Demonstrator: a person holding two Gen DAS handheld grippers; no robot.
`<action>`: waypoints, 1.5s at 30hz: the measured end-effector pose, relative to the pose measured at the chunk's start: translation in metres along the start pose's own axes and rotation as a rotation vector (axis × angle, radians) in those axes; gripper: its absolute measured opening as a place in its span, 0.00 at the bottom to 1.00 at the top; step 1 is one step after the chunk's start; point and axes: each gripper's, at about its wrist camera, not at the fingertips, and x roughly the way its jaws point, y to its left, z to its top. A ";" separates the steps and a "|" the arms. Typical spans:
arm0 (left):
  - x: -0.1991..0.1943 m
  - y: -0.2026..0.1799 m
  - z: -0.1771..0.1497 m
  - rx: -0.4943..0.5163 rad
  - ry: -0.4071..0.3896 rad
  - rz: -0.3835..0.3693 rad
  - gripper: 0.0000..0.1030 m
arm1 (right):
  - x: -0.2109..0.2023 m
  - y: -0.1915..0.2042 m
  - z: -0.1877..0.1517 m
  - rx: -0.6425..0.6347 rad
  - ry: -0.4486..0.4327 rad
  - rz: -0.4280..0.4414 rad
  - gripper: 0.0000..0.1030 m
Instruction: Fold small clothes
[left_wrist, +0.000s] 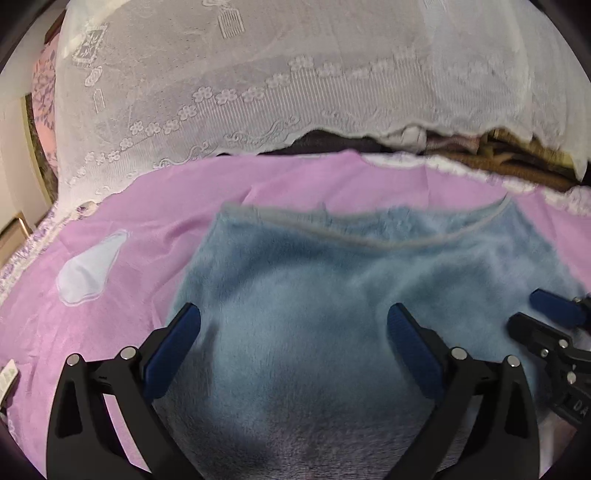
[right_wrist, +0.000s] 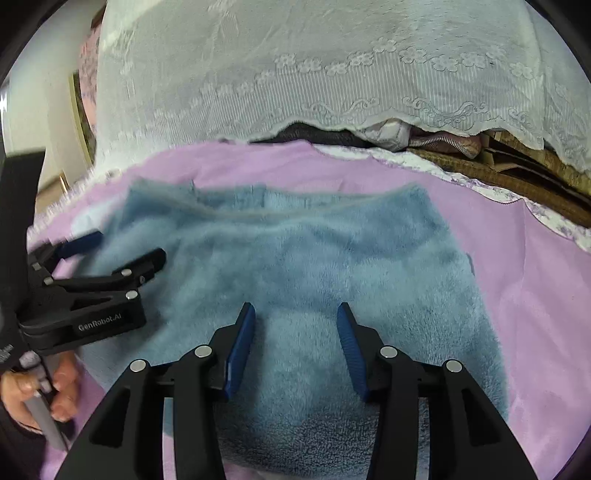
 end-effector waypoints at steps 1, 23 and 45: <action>0.000 0.002 0.004 -0.015 0.006 -0.019 0.96 | -0.001 -0.002 0.004 0.010 -0.008 0.001 0.45; -0.011 0.030 -0.006 -0.150 0.094 -0.032 0.96 | -0.032 -0.063 0.006 0.250 -0.034 0.019 0.44; -0.014 -0.034 -0.030 -0.058 0.157 -0.077 0.96 | -0.061 -0.079 -0.087 0.595 0.105 0.115 0.64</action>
